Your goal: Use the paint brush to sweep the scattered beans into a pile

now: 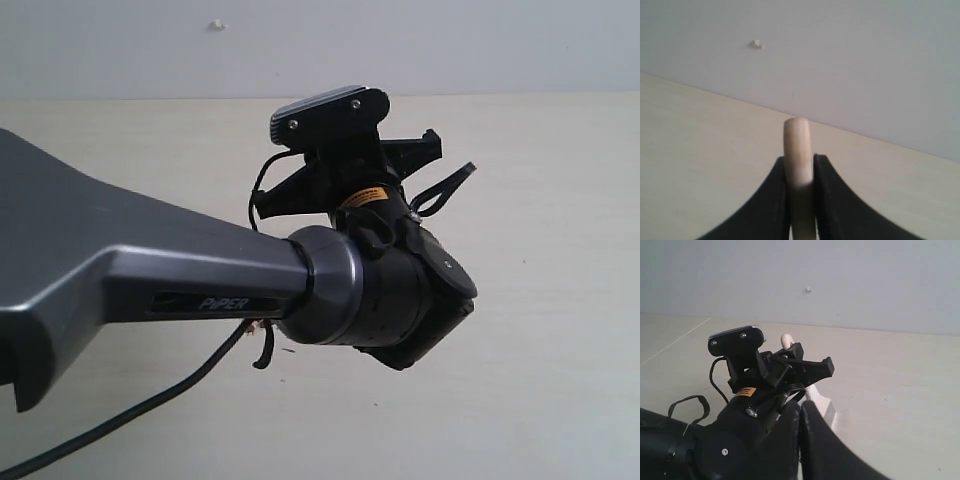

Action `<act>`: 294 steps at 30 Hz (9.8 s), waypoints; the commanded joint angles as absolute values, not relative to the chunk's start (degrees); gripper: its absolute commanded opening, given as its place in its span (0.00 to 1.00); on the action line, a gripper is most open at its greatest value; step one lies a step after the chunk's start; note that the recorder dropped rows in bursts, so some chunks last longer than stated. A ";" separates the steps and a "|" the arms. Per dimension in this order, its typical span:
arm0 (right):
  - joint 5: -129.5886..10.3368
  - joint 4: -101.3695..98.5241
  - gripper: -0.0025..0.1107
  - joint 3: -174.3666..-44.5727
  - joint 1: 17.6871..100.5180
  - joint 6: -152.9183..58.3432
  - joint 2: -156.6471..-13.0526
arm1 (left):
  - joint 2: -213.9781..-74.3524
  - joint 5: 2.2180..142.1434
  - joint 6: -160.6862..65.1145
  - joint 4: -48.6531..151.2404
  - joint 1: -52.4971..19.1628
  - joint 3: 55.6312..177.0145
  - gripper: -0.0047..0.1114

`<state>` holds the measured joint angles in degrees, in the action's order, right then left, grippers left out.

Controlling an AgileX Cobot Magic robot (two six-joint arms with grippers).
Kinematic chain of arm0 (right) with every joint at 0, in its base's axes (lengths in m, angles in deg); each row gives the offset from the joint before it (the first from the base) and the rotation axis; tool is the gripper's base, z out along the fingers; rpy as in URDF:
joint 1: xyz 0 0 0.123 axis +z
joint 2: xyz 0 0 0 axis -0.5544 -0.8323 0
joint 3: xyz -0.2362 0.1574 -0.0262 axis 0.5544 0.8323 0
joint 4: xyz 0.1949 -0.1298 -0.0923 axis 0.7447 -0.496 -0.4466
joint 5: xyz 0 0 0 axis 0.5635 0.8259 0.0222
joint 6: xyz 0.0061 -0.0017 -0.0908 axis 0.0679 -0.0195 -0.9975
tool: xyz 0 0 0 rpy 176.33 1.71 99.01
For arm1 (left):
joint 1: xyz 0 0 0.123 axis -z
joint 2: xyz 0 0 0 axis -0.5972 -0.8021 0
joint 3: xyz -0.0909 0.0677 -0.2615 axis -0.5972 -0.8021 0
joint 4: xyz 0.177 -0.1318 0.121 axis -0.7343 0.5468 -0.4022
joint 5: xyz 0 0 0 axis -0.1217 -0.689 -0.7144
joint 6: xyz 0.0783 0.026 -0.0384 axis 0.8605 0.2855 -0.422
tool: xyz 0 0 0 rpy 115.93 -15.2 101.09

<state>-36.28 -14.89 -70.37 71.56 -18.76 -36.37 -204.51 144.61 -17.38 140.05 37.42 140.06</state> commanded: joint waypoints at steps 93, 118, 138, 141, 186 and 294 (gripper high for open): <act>-37.04 -15.03 0.02 -70.14 71.68 -18.82 -36.26 | -212.99 142.14 -1.30 145.30 33.60 161.88 0.04; -37.04 -15.16 0.02 -70.14 71.68 -18.82 -36.26 | -209.90 142.14 8.47 151.24 33.60 161.88 0.04; -37.04 -15.15 0.02 -70.14 71.68 -18.82 -36.26 | -209.90 142.14 10.18 151.24 30.86 161.88 0.04; -37.04 -15.15 0.02 -70.14 71.68 -18.82 -36.26 | -209.90 142.14 10.85 151.24 30.86 161.88 0.04; -37.04 -15.15 0.02 -70.14 71.68 -18.82 -36.26 | -201.94 142.14 25.60 147.12 39.54 161.88 0.04; -38.18 -14.83 0.02 -70.14 71.68 -18.82 -36.26 | -162.39 135.44 -17.76 110.55 20.54 86.25 0.04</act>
<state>-37.24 -14.89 -70.37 71.56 -18.76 -36.37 -165.38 137.03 -15.98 114.73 21.54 87.98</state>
